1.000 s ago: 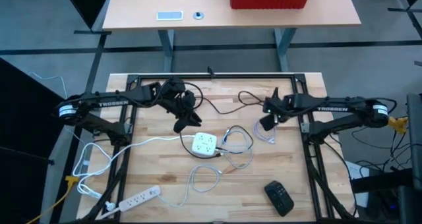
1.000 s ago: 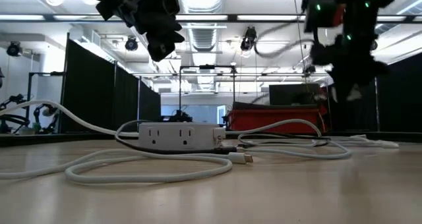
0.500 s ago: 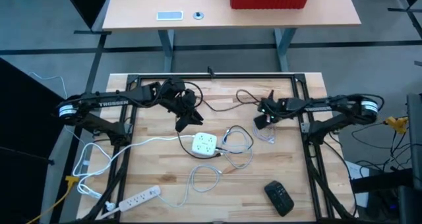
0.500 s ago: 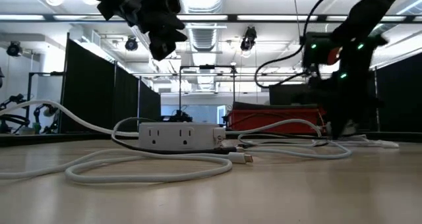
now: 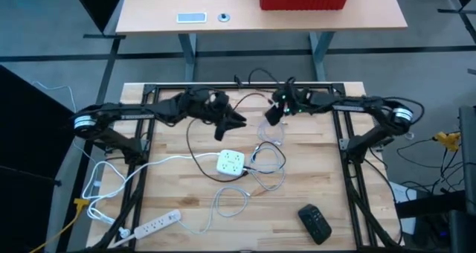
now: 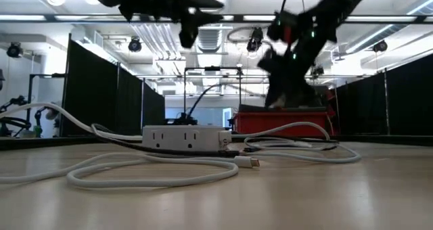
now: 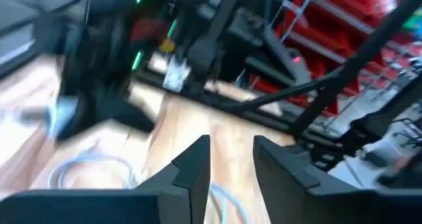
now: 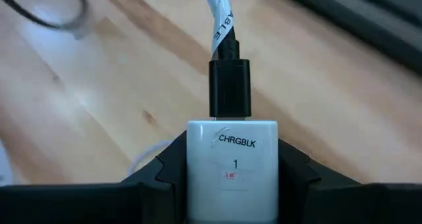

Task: Insert USB
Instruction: Insert the purple USB cable into the white charger adapter

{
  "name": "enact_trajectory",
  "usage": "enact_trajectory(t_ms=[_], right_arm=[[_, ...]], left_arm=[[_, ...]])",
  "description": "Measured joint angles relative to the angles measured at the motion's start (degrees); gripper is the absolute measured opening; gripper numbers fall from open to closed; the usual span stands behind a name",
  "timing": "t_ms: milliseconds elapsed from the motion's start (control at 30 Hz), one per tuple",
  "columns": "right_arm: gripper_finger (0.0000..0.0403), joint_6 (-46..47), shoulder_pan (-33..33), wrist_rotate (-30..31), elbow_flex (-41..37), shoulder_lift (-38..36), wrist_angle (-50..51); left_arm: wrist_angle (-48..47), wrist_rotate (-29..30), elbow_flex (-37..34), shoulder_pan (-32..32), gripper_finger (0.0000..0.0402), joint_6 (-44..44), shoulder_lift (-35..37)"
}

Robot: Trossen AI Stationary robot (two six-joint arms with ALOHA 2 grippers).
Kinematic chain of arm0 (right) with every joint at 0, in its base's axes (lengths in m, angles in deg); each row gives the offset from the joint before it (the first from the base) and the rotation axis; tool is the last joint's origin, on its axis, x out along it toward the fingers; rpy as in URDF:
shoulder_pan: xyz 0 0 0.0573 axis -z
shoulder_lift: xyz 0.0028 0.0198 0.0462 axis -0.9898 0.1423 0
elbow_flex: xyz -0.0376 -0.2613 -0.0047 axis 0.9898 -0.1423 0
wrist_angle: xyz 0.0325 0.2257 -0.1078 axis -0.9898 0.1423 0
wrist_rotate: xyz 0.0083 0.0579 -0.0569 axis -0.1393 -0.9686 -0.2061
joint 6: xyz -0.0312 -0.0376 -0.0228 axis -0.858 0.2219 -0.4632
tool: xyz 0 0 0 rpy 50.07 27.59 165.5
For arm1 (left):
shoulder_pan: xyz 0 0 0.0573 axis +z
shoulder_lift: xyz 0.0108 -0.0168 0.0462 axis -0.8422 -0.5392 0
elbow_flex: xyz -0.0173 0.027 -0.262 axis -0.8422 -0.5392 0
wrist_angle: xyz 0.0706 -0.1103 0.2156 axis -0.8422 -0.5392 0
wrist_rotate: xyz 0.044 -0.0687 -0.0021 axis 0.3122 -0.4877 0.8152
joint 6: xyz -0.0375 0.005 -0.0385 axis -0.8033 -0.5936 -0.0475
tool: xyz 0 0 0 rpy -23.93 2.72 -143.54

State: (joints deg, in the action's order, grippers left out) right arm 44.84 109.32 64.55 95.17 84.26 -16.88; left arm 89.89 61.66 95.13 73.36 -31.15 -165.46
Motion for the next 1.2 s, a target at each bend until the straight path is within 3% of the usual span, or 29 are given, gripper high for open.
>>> enact_trajectory(t_ms=[200, 467, 633, 767, 1000, 1133, 1200], right_arm=[[0.0123, -6.4, 1.9, 1.9, 7.3, -12.0, 14.2], [0.0123, -7.6, 3.2, 1.8, 6.9, -22.7, 24.2], [0.0123, -7.0, 3.2, 1.7, 6.5, -26.7, 29.0], [0.0123, -7.0, 3.2, 1.4, 6.5, -29.7, 29.0], [0.0123, -6.9, 3.1, -1.4, 6.4, -31.1, 31.3], [0.0123, -6.4, 3.1, -1.5, 6.1, -30.7, 31.9], [0.0123, -6.3, 3.1, -1.5, 5.9, -30.6, 31.8]], left_arm=[[-2.1, 1.9, 6.6, -1.5, 0.0103, 2.9, -10.4], [-6.1, 5.7, 25.2, -1.3, 0.0103, 10.2, -28.8], [-12.9, 8.6, 39.8, -1.2, 0.0103, 16.3, -40.2], [-24.2, 13.9, 51.9, -1.0, 0.0103, 24.1, -48.0], [-41.7, 16.6, 71.1, -0.2, 0.0103, 32.9, -58.7], [-44.8, 17.0, 78.0, -0.3, 0.0103, 33.4, -63.3], [-43.1, 17.0, 77.5, -0.3, 0.0103, 33.9, -64.2]])
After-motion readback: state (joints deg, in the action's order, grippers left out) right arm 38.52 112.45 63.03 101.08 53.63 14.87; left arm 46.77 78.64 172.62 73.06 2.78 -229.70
